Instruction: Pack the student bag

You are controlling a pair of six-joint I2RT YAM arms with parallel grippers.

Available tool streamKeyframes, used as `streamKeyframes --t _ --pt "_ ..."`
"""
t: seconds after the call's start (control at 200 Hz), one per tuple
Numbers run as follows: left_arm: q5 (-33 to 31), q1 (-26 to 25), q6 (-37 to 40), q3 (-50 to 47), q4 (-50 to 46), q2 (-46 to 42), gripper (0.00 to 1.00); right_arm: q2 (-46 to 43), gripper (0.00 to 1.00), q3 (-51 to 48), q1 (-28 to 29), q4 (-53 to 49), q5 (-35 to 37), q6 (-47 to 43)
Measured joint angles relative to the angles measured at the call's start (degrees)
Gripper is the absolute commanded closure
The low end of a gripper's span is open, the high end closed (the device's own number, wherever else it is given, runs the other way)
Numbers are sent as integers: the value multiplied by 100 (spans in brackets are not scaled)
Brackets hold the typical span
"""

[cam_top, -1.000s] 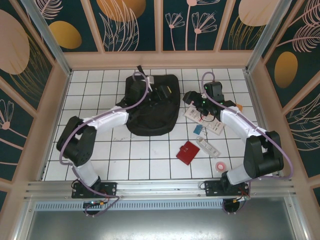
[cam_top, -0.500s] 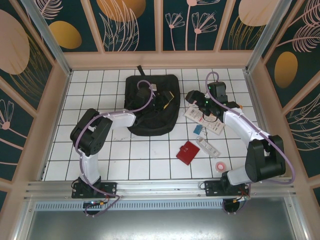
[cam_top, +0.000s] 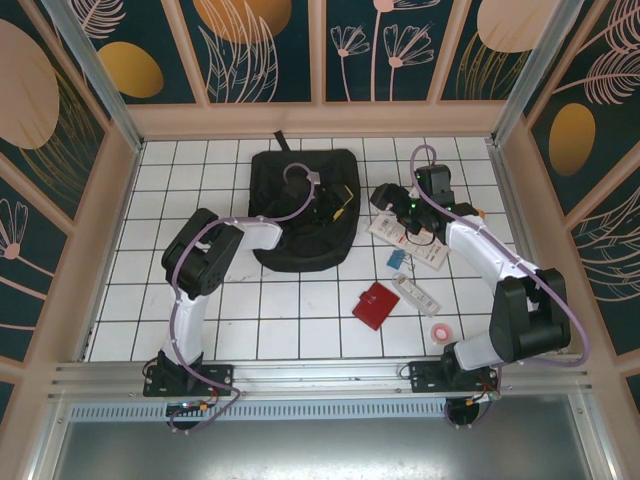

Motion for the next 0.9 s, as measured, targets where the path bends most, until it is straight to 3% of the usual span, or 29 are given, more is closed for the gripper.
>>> streamKeyframes --t 0.39,0.676,0.821,0.901 --pt "-70 0 76 144 -199 92 47 162 11 4 0 0 -55 -2" --pt "-330 -59 313 382 -1043 90 43 184 11 4 42 2 -35 -2" --pt "-343 -63 291 560 -1143 164 46 227 11 4 116 0 -33 -4" --pt "-328 -63 203 669 -1084 291 53 227 11 4 138 0 -33 -9"
